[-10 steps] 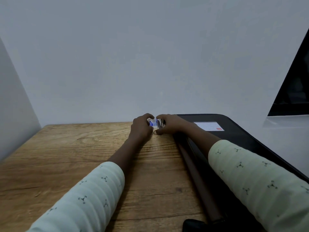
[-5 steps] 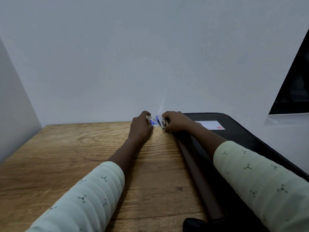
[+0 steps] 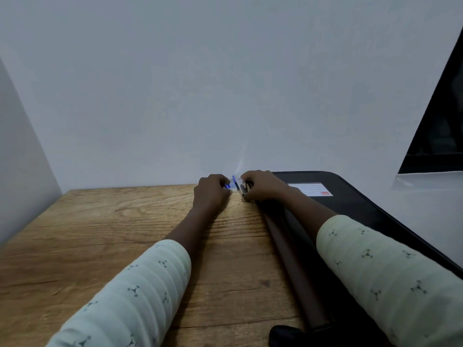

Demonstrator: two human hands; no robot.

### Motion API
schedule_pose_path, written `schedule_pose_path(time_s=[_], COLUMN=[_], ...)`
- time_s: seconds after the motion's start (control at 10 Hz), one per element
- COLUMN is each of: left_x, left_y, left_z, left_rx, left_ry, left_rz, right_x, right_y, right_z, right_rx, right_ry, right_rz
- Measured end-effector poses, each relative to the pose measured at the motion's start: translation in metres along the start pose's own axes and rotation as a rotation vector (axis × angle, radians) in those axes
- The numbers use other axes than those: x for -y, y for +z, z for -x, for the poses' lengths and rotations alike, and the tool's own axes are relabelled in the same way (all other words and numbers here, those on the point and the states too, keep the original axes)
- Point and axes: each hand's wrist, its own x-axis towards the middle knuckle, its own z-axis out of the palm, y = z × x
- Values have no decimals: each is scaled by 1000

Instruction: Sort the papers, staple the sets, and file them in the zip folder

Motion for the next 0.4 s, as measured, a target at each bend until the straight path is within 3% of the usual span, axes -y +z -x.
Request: schedule_pose_path(time_s=[0.2,0.3,0.4], left_x=[-2,-2,-1], left_y=[0,-7,-13], left_z=[0,1,2], left_rx=[-9,7,-97], left_ry=[1,2,19], left_rz=[24,146,241], right_x=[-5,-9,-3], right_y=[-7,-10,-4], right_z=[2,-5,-7], right_rx=[12,-133,-380], right_ry=[-1,-4,-25], right_rz=[-35,-176,-281])
